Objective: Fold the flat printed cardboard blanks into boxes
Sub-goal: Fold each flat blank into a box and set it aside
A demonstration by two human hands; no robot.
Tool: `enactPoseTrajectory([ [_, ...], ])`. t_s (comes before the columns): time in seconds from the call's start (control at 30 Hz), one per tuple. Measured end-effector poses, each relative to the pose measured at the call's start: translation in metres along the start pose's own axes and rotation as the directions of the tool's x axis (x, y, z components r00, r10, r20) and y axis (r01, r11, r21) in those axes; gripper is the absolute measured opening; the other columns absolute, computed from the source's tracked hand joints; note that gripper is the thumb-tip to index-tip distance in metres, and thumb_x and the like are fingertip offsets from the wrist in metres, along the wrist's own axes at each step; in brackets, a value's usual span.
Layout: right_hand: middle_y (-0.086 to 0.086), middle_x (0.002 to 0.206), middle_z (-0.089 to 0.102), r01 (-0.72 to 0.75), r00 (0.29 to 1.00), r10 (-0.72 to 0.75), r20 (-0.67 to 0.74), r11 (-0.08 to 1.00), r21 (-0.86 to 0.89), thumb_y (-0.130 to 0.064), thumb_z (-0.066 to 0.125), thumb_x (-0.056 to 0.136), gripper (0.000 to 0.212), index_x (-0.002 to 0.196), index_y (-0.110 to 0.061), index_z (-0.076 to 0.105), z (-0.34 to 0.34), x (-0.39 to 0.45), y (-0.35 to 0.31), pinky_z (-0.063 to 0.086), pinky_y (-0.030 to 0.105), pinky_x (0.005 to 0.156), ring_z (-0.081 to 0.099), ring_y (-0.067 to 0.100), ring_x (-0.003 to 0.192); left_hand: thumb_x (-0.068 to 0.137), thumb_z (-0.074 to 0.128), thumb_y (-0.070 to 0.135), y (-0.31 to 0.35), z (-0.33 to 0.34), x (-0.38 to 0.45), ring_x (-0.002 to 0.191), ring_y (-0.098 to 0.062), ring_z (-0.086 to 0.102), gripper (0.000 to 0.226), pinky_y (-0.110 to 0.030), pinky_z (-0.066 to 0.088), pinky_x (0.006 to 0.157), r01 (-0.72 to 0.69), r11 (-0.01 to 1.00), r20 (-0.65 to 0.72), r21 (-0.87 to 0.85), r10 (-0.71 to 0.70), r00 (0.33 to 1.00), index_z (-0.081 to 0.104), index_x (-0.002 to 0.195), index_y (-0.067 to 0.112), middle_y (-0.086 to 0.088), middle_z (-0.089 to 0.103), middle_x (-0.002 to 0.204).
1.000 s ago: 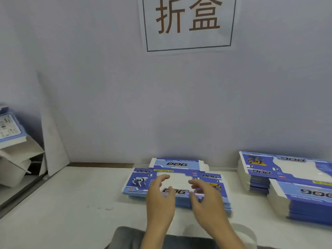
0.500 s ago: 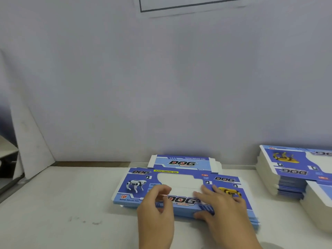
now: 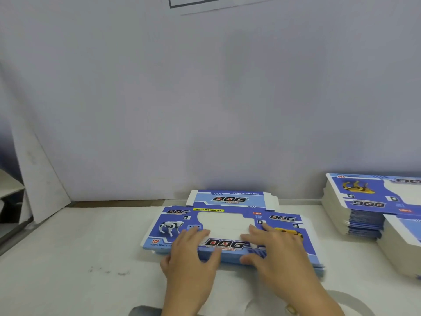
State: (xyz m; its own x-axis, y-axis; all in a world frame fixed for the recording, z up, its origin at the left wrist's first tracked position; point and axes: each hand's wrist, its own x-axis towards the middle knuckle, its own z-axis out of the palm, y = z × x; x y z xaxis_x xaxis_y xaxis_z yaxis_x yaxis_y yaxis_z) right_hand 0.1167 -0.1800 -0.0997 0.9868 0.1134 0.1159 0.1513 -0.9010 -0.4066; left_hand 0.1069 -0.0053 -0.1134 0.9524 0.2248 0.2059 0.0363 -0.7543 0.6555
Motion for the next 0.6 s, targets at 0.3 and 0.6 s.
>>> enactPoseTrajectory([
  [0.3,-0.018,0.153,0.042,0.013,1.0,-0.013,0.008,1.0,-0.013,-0.057,0.056,0.093,0.042,0.135,-0.053,0.052,-0.002,0.0,0.002,0.025,0.036,0.113,0.03,0.007,0.145,0.098,0.054,0.046,-0.01,-0.01,0.003,0.134,0.002,0.035,0.024,-0.022,0.013,0.094,-0.084,0.982,-0.002,0.168,0.086,0.996,0.063,0.118,0.055,0.027,0.053,0.139],
  [0.6,-0.025,0.124,0.066,0.053,0.988,-0.045,-0.148,0.997,0.05,-0.051,0.054,0.096,0.027,0.121,-0.051,0.065,-0.008,-0.003,0.0,0.043,0.028,0.095,0.055,0.007,0.119,0.088,0.067,0.045,0.0,-0.01,0.004,0.122,-0.006,0.047,0.019,-0.024,0.023,0.096,-0.251,0.964,-0.171,0.085,0.262,0.95,0.072,0.103,0.035,0.018,0.063,0.119],
])
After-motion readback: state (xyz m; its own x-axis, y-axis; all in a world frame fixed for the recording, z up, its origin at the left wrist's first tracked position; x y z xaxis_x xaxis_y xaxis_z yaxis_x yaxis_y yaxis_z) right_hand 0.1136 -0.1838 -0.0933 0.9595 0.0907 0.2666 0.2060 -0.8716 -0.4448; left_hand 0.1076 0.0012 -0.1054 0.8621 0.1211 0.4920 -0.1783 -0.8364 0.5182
